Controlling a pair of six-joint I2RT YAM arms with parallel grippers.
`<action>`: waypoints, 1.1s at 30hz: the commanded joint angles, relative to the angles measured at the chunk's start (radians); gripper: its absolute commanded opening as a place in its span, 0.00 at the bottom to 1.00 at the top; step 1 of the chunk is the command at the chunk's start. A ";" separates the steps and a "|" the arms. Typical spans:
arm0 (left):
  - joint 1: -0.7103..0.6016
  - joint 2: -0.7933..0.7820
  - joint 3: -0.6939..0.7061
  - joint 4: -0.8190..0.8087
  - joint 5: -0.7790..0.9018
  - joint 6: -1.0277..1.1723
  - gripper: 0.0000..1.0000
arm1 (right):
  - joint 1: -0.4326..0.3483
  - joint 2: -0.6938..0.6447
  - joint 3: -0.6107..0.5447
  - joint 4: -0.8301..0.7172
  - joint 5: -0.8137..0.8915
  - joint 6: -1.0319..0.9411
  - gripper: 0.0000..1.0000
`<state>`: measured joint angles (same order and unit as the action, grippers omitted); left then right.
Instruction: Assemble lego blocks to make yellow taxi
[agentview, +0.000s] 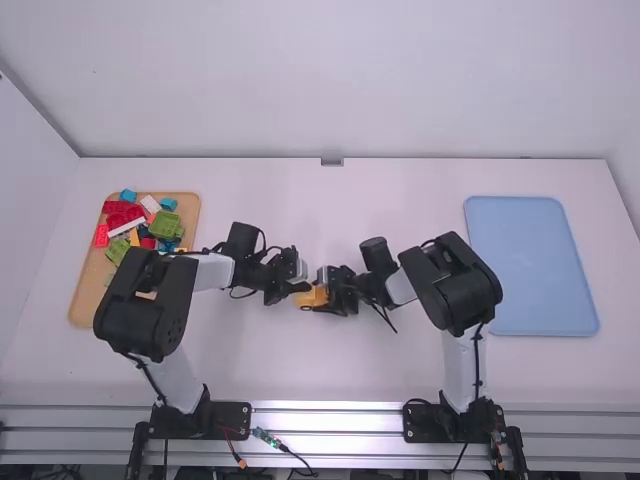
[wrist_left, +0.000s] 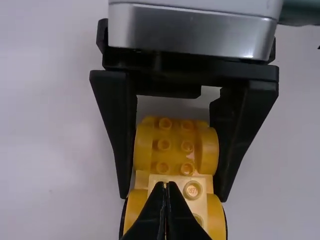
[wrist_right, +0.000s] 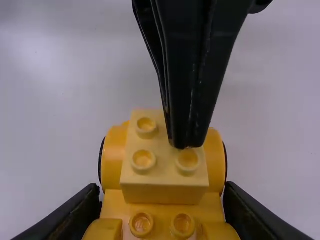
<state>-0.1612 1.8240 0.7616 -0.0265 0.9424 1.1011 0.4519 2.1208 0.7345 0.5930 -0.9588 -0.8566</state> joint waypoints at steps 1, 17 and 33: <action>-0.002 0.030 -0.027 -0.033 -0.136 0.051 0.02 | -0.020 0.016 -0.002 0.001 0.017 -0.005 0.55; -0.036 0.030 -0.070 0.029 -0.200 0.056 0.02 | -0.020 0.016 -0.001 0.002 0.017 -0.005 0.55; 0.083 -0.198 -0.037 -0.063 0.019 0.093 0.02 | -0.020 0.016 -0.002 -0.003 0.017 -0.005 0.56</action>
<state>-0.1032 1.6962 0.7181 -0.0700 0.9428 1.1790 0.4362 2.1216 0.7345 0.5915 -0.9524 -0.8597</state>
